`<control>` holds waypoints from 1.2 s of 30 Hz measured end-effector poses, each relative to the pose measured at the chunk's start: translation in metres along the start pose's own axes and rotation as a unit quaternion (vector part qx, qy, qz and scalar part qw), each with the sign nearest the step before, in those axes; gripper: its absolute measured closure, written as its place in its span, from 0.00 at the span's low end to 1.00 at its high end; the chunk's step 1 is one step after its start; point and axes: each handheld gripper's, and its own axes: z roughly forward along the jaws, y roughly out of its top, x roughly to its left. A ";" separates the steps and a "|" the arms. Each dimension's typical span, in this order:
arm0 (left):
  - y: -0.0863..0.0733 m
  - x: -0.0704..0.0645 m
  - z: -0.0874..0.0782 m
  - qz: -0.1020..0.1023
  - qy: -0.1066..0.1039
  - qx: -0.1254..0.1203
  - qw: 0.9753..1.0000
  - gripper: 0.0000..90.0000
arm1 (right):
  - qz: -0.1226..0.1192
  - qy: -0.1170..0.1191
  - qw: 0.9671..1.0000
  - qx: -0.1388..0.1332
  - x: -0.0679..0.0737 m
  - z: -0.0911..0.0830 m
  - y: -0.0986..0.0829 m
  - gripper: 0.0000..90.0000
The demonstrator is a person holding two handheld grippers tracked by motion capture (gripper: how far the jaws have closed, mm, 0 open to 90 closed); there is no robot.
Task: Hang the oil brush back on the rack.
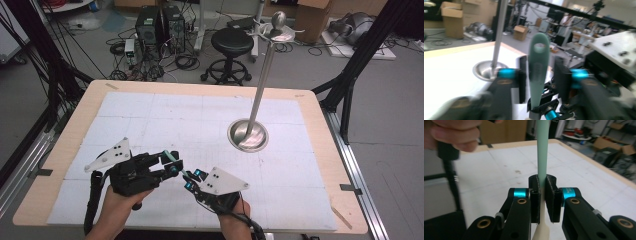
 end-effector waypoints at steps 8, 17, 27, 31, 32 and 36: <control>0.006 0.009 -0.009 -0.001 -0.068 -0.026 0.997 0.62 | 0.063 0.121 0.989 -0.050 -0.024 -0.013 -0.009 0.93; 0.007 0.006 -0.003 0.006 -0.135 -0.015 0.991 0.71 | 0.086 0.227 0.968 -0.065 -0.028 -0.006 -0.020 0.93; 0.007 0.004 -0.003 0.020 -0.139 -0.018 0.990 0.88 | 0.084 0.259 0.960 -0.065 -0.025 -0.002 -0.020 0.92; 0.007 0.002 -0.003 0.021 -0.093 -0.010 0.995 0.90 | 0.102 0.215 0.969 -0.066 -0.026 -0.003 -0.018 0.71; 0.008 0.002 -0.002 0.023 -0.085 -0.008 0.996 0.90 | 0.097 0.205 0.972 -0.069 -0.026 -0.004 -0.017 0.71; 0.008 -0.001 0.001 0.030 -0.067 -0.006 0.997 0.91 | 0.082 0.178 0.978 -0.072 -0.022 -0.005 -0.010 0.75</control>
